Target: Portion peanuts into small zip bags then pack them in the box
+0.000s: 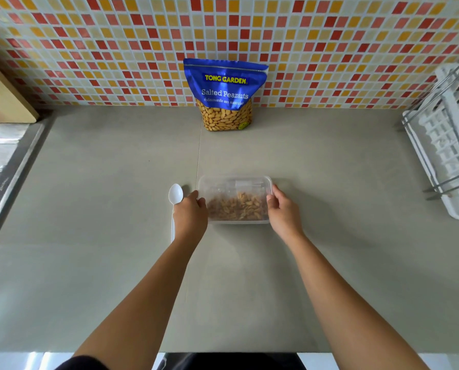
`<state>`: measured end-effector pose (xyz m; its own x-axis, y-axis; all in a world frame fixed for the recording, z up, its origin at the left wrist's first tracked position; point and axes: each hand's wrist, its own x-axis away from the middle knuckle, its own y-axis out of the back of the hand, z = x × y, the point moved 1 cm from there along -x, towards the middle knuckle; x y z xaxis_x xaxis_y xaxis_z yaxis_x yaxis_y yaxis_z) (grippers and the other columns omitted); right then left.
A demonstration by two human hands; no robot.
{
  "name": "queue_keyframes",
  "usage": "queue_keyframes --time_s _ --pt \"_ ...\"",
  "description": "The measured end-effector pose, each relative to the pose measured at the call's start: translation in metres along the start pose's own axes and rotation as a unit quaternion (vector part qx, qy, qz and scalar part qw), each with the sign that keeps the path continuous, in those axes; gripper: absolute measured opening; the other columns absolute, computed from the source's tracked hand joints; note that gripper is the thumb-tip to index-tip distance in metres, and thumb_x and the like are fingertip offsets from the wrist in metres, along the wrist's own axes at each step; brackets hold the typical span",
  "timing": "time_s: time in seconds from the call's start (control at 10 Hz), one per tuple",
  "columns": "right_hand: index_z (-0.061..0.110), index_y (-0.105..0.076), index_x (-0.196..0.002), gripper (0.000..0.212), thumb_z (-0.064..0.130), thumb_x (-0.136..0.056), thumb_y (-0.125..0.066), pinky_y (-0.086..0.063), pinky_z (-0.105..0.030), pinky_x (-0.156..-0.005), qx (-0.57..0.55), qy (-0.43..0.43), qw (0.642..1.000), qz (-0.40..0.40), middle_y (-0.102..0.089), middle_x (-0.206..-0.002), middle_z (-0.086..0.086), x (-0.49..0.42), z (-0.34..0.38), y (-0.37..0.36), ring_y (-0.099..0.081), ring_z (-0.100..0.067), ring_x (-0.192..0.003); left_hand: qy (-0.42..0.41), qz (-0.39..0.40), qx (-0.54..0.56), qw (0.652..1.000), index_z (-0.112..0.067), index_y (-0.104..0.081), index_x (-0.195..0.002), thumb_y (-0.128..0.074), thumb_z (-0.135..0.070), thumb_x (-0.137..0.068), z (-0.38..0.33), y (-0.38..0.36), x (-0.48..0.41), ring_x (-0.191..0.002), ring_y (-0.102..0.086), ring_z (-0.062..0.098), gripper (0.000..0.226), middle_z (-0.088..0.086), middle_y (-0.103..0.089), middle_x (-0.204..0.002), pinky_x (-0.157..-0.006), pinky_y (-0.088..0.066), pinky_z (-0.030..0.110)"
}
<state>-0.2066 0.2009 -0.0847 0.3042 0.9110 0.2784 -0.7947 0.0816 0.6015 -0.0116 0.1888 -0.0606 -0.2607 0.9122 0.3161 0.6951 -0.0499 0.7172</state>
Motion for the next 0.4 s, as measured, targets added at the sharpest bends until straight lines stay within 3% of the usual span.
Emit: queue_keyframes --time_s 0.1,0.2,0.4 --pt "0.024 -0.033 -0.144 0.046 0.023 -0.098 -0.041 -0.038 -0.02 -0.075 -0.007 0.025 1.0 -0.006 -0.064 -0.119 -0.007 0.001 -0.0003 0.0004 -0.061 -0.027 -0.104 -0.017 -0.013 0.014 1.0 -0.018 -0.039 -0.137 -0.037 -0.013 -0.094 -0.0004 0.0013 0.0038 -0.082 -0.055 0.03 0.043 0.011 -0.063 -0.091 -0.074 -0.047 0.036" --pt "0.022 -0.042 -0.138 0.042 0.017 -0.096 -0.044 -0.039 -0.019 -0.083 -0.01 0.07 0.997 -0.016 -0.062 -0.122 -0.008 0.0007 -0.004 0.0003 -0.059 -0.025 -0.109 -0.061 -0.015 -0.003 0.998 -0.021 -0.042 -0.136 -0.038 -0.009 -0.094 0.0005 0.0 0.0026 -0.086 -0.058 0.031 0.043 0.008 -0.059 -0.099 -0.079 -0.049 0.039" --pt "0.012 -0.052 -0.13 0.036 0.017 -0.095 -0.047 -0.042 -0.032 -0.091 0.121 0.142 0.981 -0.045 -0.055 -0.119 -0.017 -0.0001 -0.0041 0.0017 -0.056 -0.033 -0.107 -0.108 -0.016 -0.089 0.99 -0.015 -0.052 -0.13 -0.04 -0.006 -0.093 -0.0008 -0.0006 0.0026 -0.099 -0.059 0.035 0.039 0.015 -0.053 -0.126 -0.078 -0.045 0.036"
